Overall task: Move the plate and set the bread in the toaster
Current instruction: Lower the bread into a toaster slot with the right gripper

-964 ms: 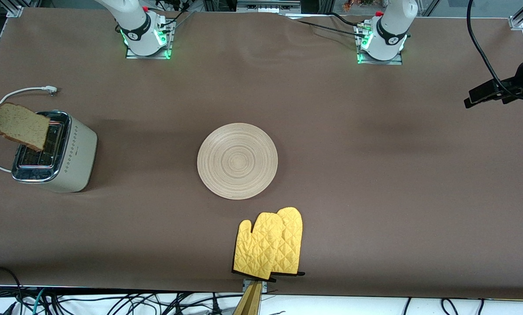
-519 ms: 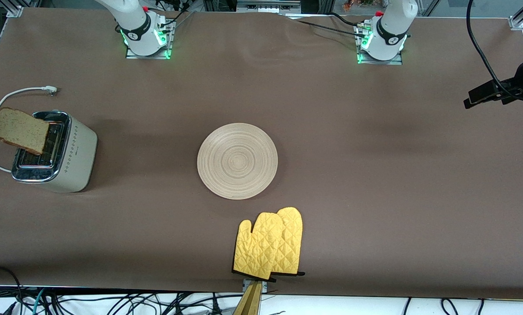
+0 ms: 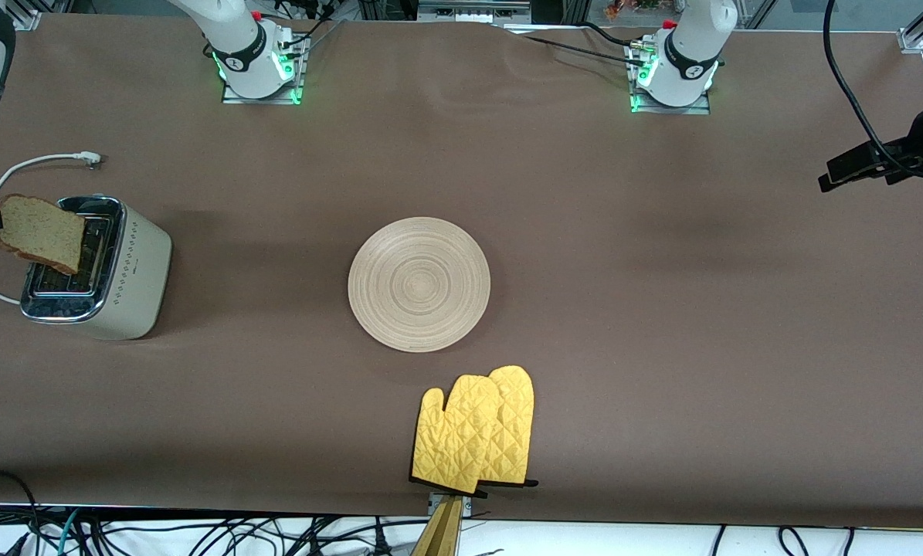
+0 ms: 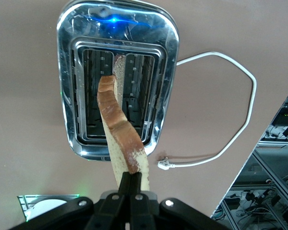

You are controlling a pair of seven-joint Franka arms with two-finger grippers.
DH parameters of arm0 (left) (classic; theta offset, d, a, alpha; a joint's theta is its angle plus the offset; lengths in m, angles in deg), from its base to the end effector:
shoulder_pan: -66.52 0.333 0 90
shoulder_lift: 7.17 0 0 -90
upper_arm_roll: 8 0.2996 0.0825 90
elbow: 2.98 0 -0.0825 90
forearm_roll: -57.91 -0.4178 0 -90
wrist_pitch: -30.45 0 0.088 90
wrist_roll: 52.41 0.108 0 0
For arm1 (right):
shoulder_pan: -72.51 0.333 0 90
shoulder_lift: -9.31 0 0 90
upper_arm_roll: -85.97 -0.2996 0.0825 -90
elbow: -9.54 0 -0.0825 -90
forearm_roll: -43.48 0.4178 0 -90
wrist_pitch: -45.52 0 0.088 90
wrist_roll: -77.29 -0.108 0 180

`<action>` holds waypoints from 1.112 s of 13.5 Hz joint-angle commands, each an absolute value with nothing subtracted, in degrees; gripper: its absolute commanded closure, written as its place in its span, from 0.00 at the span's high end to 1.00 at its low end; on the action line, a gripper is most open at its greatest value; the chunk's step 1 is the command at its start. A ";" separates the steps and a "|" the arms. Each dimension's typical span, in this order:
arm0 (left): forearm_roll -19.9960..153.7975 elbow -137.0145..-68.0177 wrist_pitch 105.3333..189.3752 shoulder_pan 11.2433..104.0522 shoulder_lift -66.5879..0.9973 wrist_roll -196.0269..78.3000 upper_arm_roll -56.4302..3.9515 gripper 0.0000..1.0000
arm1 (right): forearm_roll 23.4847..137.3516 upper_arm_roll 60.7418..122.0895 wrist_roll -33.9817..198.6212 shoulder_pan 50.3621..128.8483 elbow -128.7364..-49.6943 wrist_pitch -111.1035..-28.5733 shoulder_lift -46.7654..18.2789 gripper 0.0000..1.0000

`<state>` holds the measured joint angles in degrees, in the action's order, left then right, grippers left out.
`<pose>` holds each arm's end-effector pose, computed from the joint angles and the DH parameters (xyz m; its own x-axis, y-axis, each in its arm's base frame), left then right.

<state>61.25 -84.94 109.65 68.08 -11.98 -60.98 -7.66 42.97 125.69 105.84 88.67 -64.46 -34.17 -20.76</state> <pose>0.5927 0.0124 0.6121 0.9756 0.1705 -0.1386 0.1772 -0.9835 0.0374 0.6473 -0.1857 0.4598 0.9063 0.0619 -0.4181 0.1345 -0.9800 0.1466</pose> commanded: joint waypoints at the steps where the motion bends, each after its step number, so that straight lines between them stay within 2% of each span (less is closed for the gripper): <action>1: 61.16 -83.05 109.12 68.28 -12.80 -61.11 -7.83 1.00 | 43.40 125.69 104.37 89.47 -62.88 -34.02 -21.63 0.00; 5: 61.16 -83.14 109.12 68.28 -12.80 -61.11 -7.82 1.00 | 43.48 124.38 100.77 91.49 -62.88 -35.16 -21.72 0.00; 15: 61.16 -83.05 109.29 68.28 -12.80 -61.11 -7.83 1.00 | 43.57 123.32 98.91 90.09 -63.23 -37.19 -24.17 0.00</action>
<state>61.25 -84.89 109.65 68.08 -12.03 -60.98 -7.66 43.12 123.29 98.97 90.75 -64.08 -37.03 -23.29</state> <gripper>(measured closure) 0.000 0.987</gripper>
